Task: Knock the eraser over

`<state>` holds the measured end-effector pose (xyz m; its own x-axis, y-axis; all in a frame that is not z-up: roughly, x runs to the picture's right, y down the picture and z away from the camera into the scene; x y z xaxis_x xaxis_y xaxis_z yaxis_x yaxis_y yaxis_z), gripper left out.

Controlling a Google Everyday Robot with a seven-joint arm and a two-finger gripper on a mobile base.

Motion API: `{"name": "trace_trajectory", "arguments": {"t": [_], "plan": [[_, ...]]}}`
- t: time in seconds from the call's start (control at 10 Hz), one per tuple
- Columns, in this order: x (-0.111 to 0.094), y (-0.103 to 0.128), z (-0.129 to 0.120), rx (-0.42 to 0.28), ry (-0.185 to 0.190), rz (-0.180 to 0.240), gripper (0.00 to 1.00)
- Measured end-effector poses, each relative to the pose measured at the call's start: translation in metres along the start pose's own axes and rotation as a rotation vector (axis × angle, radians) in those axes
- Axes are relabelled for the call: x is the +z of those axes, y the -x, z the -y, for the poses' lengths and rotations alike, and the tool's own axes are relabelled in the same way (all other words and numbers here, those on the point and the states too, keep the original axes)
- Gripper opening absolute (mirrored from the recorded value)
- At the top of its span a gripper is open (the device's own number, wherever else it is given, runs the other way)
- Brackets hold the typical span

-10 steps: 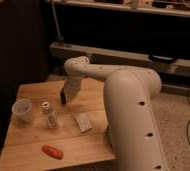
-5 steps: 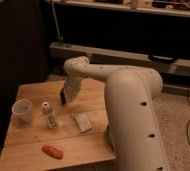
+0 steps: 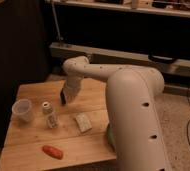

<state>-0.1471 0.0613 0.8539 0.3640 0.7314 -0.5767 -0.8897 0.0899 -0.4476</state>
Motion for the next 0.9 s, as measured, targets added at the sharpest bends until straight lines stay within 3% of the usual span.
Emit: {"name": "trace_trajectory", "arguments": {"t": [0.3, 0.6, 0.9], "plan": [[0.001, 0.003, 0.000, -0.029, 0.006, 0.034, 0.02], [0.009, 0.032, -0.018, -0.203, 0.035, 0.139, 0.02], [0.017, 0.047, -0.028, -0.295, 0.057, 0.194, 0.02]]}}
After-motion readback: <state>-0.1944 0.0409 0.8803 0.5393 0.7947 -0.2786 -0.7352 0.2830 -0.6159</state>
